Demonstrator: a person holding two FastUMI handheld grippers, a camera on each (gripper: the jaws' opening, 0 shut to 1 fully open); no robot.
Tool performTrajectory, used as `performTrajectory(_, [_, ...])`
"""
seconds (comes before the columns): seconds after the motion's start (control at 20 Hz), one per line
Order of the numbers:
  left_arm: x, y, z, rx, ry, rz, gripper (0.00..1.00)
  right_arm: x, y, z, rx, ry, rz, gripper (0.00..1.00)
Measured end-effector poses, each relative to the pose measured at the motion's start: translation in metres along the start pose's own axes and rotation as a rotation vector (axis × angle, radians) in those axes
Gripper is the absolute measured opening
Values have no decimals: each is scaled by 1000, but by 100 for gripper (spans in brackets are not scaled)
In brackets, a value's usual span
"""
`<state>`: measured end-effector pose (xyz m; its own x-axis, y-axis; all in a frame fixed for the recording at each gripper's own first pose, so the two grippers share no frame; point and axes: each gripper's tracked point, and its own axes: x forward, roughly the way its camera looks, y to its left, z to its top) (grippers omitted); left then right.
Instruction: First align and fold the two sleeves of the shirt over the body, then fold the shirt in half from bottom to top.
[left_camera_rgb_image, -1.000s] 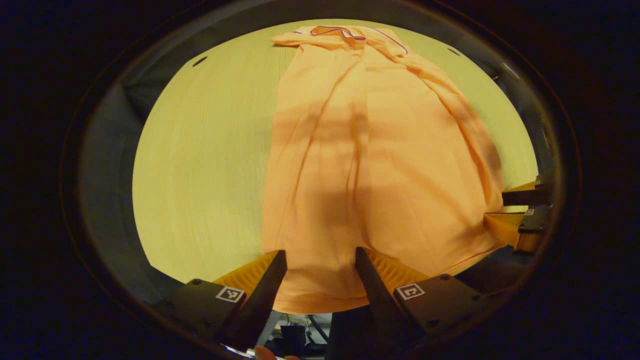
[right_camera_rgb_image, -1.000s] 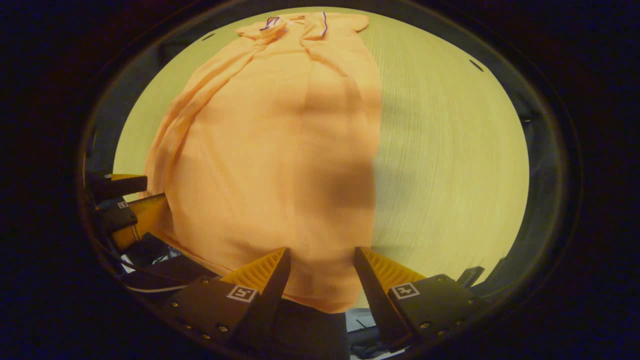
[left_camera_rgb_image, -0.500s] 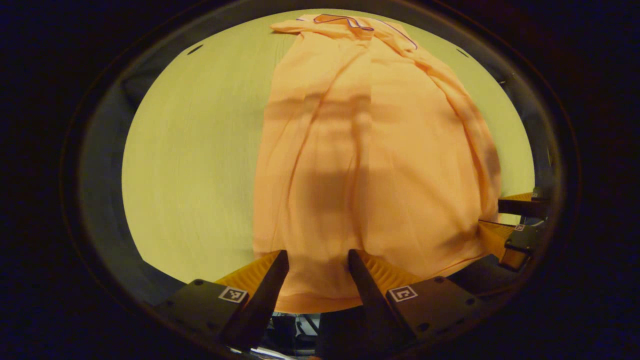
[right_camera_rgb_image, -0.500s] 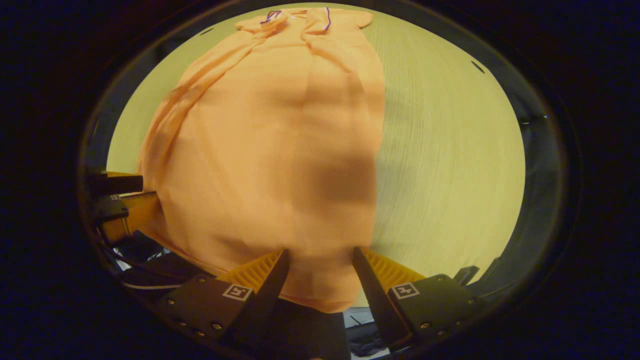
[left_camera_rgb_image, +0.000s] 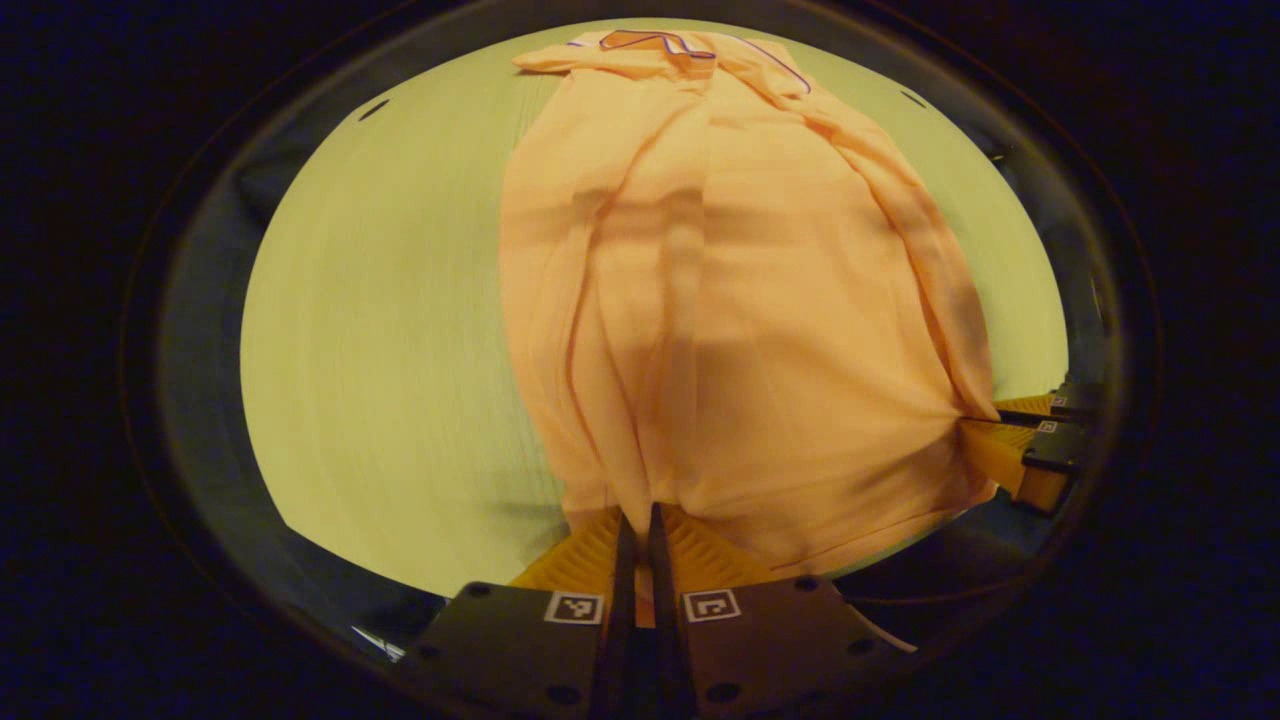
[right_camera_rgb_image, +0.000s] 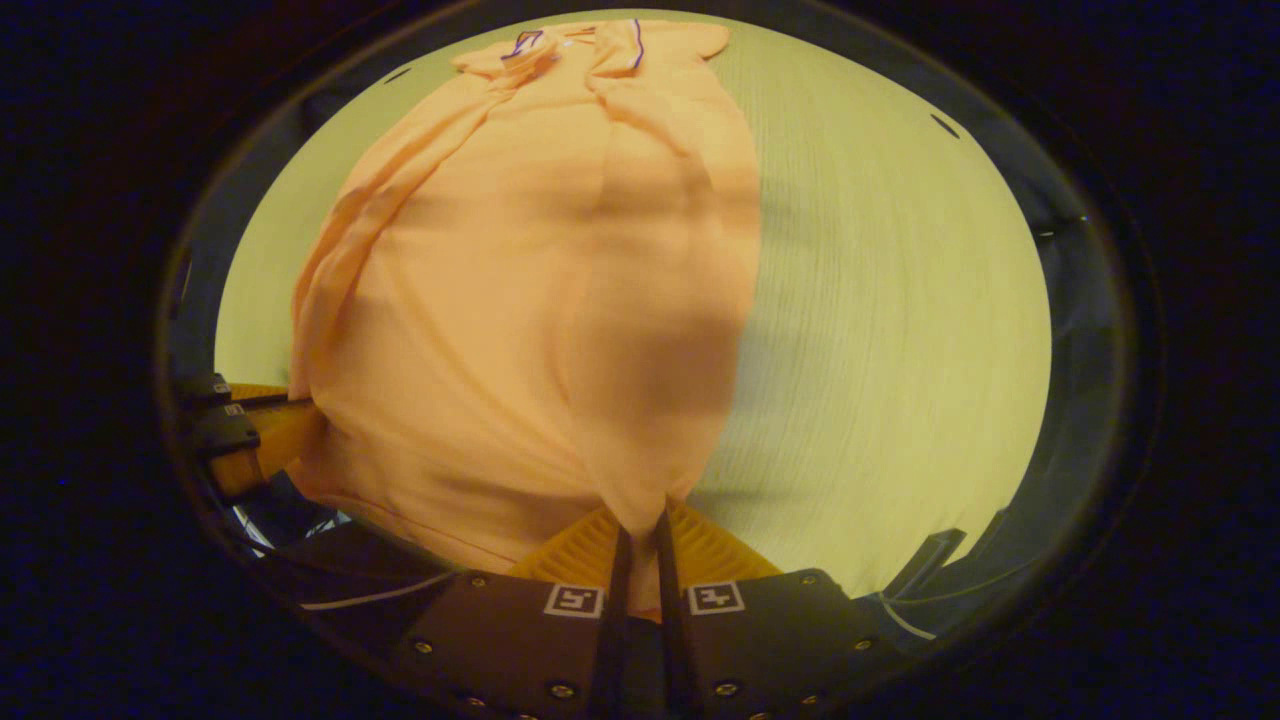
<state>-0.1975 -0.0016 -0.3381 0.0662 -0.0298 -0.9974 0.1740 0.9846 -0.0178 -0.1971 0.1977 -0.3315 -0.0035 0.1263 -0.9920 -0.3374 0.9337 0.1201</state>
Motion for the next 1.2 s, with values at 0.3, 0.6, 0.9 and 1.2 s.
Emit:
performTrajectory(0.3, [-5,1,1,-15,-33,-4,9,0,1,1,31,-25,7,1])
performTrajectory(0.6, [-15,2,12,-65,-66,-35,9,-15,1,13,87,-53,37,1])
performTrajectory(0.9, [-58,14,67,-62,-170,-36,5,-55,-6,73,106,-181,45,1])
performTrajectory(1.2, [-114,38,163,-76,-300,-47,5,-99,-23,158,114,-321,46,1])
